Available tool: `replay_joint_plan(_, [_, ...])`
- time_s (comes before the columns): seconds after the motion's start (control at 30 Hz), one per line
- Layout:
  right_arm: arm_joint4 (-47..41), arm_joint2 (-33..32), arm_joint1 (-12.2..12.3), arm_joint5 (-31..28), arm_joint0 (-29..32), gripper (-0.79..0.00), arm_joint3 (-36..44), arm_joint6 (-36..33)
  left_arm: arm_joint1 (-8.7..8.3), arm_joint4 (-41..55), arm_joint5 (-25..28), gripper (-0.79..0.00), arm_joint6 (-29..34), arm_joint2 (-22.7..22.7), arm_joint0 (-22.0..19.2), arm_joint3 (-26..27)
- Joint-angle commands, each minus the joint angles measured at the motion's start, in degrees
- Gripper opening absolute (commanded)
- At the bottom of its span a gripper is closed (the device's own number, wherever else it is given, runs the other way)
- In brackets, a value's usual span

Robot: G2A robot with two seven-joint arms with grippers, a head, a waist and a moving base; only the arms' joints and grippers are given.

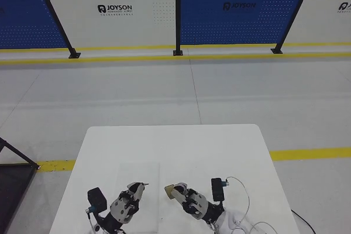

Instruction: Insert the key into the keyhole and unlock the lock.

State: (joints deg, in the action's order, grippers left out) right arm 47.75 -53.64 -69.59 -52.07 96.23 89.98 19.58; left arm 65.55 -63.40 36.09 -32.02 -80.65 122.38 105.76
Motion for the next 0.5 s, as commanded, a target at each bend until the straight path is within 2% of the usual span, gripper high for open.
replay_joint_plan(0.0, [-3.14,1.10,-0.29,-3.96,-1.39,-0.785,-1.68,0.95,0.12,5.08,3.41,-0.785,0.14,1.27,-1.82,-1.37])
replay_joint_plan(0.07, [-5.22,2.05,-0.65,-5.93,-2.17,-0.785,-2.60,2.39,0.29,8.52,5.71,-0.785,0.22,2.89,-3.11,-2.09])
replay_joint_plan(0.23, [-8.93,3.84,-1.19,-5.93,-3.30,-0.785,-3.41,6.56,0.66,16.64,10.50,-0.785,0.48,5.62,-6.18,-4.18])
replay_joint_plan(0.33, [-10.29,4.51,-1.25,-5.93,-3.88,-0.785,-3.92,8.21,0.66,20.37,17.41,-0.785,0.72,6.95,-7.86,-5.94])
replay_joint_plan(0.47, [-10.45,4.77,-1.18,-5.93,-4.21,-0.785,-3.95,8.17,0.64,20.13,18.05,-0.785,0.81,6.64,-8.41,-6.17])
